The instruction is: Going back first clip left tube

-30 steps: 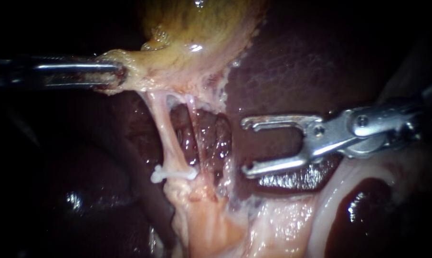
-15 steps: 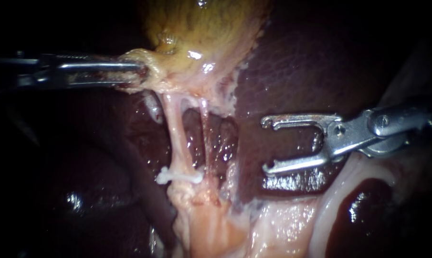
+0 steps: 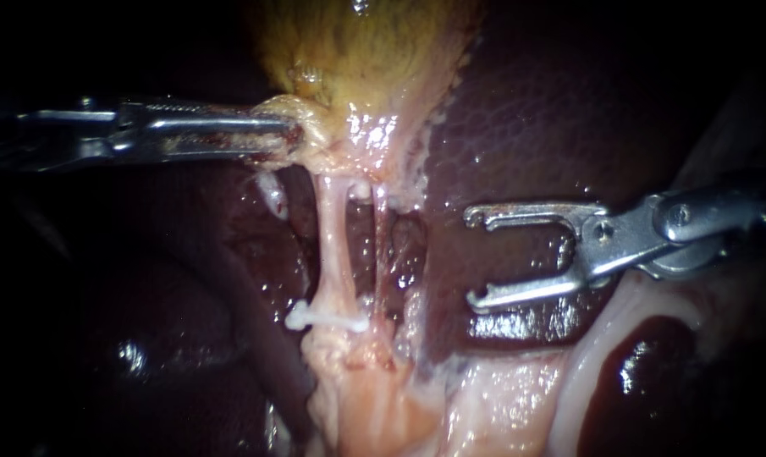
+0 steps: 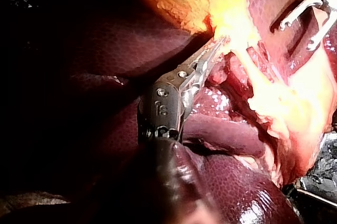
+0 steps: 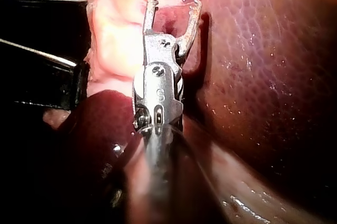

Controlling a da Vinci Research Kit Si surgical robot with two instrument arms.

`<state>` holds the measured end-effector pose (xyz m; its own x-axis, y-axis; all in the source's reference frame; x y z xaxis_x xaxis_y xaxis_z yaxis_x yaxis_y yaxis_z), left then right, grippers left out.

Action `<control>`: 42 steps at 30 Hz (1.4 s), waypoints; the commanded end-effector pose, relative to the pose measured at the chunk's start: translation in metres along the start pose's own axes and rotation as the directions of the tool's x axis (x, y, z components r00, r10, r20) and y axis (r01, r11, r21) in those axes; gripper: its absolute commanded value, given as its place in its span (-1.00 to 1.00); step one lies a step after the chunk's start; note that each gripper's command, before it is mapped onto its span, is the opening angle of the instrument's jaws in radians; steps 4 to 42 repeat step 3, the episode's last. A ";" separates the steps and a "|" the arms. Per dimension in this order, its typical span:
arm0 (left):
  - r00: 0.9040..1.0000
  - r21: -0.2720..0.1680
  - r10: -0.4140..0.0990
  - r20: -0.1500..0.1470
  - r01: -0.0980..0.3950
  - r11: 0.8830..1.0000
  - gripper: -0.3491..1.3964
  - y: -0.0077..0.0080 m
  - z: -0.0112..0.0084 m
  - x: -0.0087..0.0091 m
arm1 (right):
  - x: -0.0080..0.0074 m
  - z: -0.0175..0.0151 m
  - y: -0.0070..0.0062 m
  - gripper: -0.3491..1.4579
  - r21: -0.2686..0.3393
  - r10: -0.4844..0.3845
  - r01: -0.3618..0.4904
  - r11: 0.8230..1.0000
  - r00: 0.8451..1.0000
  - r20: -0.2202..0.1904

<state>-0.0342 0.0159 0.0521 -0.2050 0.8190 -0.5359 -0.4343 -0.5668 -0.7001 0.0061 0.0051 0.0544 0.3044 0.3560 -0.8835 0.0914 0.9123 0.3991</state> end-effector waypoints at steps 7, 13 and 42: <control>1.000 -0.006 0.002 0.002 -0.002 1.000 -1.00 0.0000 -0.0009 -0.0001 | 0.0013 0.0012 -0.0009 -0.06 0.029 0.055 -0.055 0.998 0.998 -0.005; 1.000 -0.006 0.002 0.002 -0.002 1.000 -1.00 0.0000 -0.0009 -0.0001 | 0.0013 0.0012 -0.0009 -0.06 0.029 0.055 -0.055 0.998 0.998 -0.005; 1.000 -0.006 0.002 0.002 -0.002 1.000 -1.00 0.0000 -0.0009 -0.0001 | 0.0013 0.0012 -0.0009 -0.06 0.029 0.055 -0.055 0.998 0.998 -0.005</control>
